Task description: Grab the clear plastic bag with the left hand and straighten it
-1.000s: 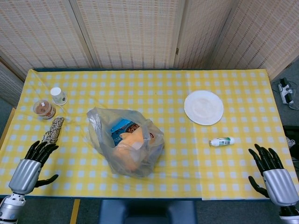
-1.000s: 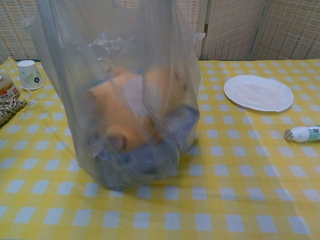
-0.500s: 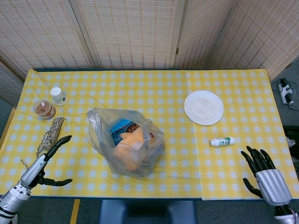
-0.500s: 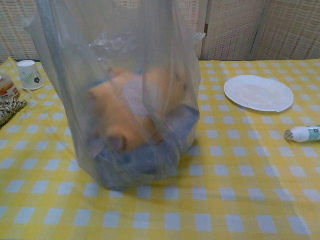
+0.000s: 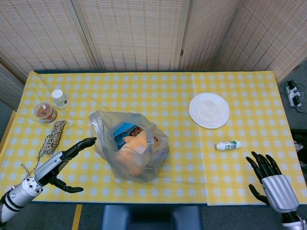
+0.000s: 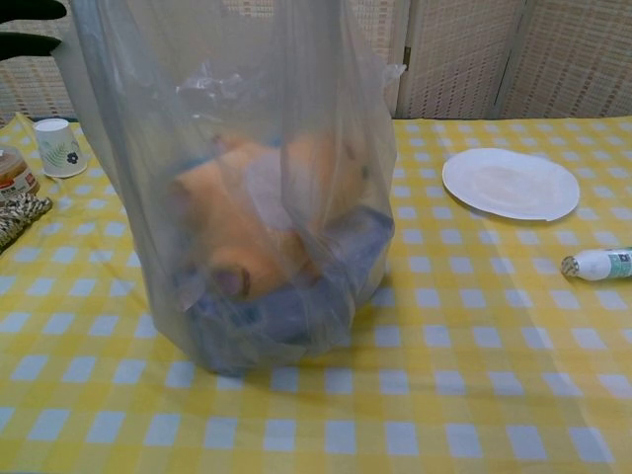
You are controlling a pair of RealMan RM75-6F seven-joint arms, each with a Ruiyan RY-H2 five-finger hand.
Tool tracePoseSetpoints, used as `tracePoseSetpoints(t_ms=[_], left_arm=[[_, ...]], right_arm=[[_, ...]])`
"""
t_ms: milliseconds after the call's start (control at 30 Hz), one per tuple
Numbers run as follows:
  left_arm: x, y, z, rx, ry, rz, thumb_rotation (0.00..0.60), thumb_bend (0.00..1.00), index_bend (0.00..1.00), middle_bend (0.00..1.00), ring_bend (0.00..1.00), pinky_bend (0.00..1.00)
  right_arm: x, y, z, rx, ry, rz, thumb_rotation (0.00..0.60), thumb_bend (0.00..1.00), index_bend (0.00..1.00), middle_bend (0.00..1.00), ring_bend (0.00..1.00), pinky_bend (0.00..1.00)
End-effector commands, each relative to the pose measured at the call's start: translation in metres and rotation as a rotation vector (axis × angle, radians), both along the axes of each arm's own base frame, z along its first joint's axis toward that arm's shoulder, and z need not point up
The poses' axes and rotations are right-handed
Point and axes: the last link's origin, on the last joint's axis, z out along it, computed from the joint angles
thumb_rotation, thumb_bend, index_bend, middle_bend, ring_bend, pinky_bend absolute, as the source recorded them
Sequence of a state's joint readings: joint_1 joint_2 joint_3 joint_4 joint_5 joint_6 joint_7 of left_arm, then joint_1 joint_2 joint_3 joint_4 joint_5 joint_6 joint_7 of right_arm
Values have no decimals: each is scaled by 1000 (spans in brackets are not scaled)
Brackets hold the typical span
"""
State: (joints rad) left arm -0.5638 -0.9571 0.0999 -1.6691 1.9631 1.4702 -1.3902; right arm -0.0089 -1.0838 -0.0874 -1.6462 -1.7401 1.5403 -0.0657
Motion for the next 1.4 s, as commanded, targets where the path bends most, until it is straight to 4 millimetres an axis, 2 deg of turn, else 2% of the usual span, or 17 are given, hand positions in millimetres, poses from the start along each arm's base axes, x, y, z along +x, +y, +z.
tracePoseSetpoints(t_ms=[33, 367, 600, 1100, 1400], left_arm=[[7, 7, -2, -20, -3, -6, 600, 161, 31, 50, 15, 62], [15, 28, -7, -40, -16, -17, 600, 161, 45, 53, 16, 64], [19, 33, -14, -74, -30, -24, 600, 162, 44, 56, 17, 73], [48, 47, -37, -134, -48, -71, 600, 163, 0, 70, 33, 93], [68, 47, -54, -208, -45, -118, 600, 164, 0, 90, 49, 109]], right_arm=[[0, 0, -1, 4, 2, 0, 600, 375, 0, 0, 0, 0], [-3, -1, 1, 2, 5, -18, 600, 375, 0, 0, 0, 0], [-4, -4, 1, 1, 8, -28, 600, 375, 0, 0, 0, 0], [-7, -7, 5, -17, -2, -47, 600, 375, 0, 0, 0, 0], [-8, -6, 8, -23, -7, -44, 600, 375, 0, 0, 0, 0]])
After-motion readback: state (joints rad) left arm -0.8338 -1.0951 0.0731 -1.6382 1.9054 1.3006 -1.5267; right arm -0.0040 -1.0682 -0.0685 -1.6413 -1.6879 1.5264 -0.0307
